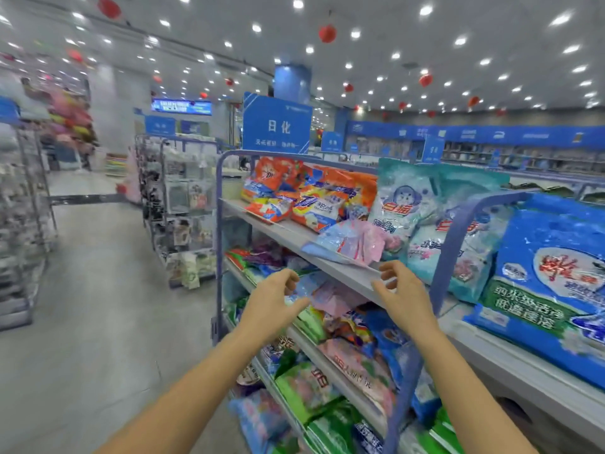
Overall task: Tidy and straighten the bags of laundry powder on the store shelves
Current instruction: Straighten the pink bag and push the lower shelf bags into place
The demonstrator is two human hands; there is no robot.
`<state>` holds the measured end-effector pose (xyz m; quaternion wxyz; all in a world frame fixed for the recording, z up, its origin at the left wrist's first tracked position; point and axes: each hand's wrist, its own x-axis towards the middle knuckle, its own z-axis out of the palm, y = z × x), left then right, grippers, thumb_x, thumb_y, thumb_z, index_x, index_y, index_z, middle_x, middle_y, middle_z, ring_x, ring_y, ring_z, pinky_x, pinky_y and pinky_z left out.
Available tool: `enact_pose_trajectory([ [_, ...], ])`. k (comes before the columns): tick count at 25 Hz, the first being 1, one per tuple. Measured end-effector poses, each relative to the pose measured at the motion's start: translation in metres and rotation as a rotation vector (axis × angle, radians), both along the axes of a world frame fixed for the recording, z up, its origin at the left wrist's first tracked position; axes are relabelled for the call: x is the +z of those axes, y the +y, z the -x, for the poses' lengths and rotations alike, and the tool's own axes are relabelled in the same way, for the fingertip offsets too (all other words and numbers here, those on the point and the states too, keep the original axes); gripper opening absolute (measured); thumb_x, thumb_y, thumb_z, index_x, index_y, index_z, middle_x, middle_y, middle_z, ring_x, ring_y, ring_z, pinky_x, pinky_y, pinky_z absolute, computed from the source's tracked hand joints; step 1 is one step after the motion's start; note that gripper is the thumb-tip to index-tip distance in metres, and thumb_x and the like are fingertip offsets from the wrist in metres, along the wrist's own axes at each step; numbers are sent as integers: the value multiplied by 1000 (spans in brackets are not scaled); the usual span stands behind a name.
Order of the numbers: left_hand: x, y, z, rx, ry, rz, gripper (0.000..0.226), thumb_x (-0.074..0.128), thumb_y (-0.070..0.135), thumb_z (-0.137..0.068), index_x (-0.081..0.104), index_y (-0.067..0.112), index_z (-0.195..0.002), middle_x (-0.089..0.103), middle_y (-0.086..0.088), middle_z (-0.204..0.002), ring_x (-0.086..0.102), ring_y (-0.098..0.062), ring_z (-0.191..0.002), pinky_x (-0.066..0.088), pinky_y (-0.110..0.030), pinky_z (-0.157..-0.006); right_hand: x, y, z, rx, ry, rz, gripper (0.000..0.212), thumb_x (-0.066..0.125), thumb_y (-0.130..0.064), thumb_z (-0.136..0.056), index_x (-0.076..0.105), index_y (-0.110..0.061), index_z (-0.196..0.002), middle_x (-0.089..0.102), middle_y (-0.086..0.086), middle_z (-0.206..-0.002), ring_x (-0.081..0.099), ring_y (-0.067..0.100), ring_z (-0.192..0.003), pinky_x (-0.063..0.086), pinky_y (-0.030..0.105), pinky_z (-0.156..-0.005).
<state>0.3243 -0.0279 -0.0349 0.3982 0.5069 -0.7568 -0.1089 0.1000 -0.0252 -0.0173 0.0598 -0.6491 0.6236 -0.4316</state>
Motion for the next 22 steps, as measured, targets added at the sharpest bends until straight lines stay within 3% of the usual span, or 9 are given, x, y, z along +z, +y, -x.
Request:
enact_pose_trajectory([
  [5, -1, -93, 12, -46, 7, 3, 37, 63, 31, -87, 53, 11, -117, 56, -2, -110, 51, -13, -97, 39, -21, -82, 0, -105, 9, -168, 36, -79, 38, 56, -30, -90, 49, -10, -121, 57, 9, -116, 56, 26, -100, 44, 35, -77],
  [9, 4, -167, 38, -109, 8, 23, 40, 62, 29, -88, 52, 11, -122, 57, -3, -117, 52, -14, -107, 39, -21, -88, 2, -175, 23, -268, -33, -170, 56, 55, -36, -90, 37, -5, -134, 52, 15, -129, 52, 31, -114, 42, 38, -89],
  [13, -5, -222, 65, -212, -21, 27, 54, 62, 37, -86, 47, 14, -132, 51, -1, -132, 45, -15, -122, 35, -26, -99, 1, -209, 34, -347, -112, -196, 53, 57, -31, -90, 37, -5, -132, 54, 15, -127, 54, 31, -111, 44, 35, -90],
  [16, -7, -254, 88, -303, -34, 40, 74, 60, 56, -75, 45, 15, -135, 48, 0, -136, 42, -15, -127, 29, -22, -102, 5, -218, 39, -348, -216, -99, 44, 61, -10, -85, 44, -7, -126, 56, 10, -112, 56, 24, -92, 44, 25, -72],
  [19, -12, -281, 109, -373, -57, 24, 102, 44, 78, -58, 39, 15, -138, 44, 0, -139, 42, -16, -127, 31, -25, -102, 15, -234, 42, -324, -366, 17, 32, 61, -2, -77, 54, -17, -104, 62, 7, -88, 61, 25, -76, 50, 37, -71],
  [22, -17, -306, 120, -415, -227, 18, 122, 28, 88, -48, 14, 20, -149, 23, 0, -154, 26, -18, -139, 23, -36, -113, 33, -254, 32, -334, -420, 94, 23, 60, 0, -77, 54, -21, -84, 59, 0, -70, 51, 15, -58, 43, 25, -55],
])
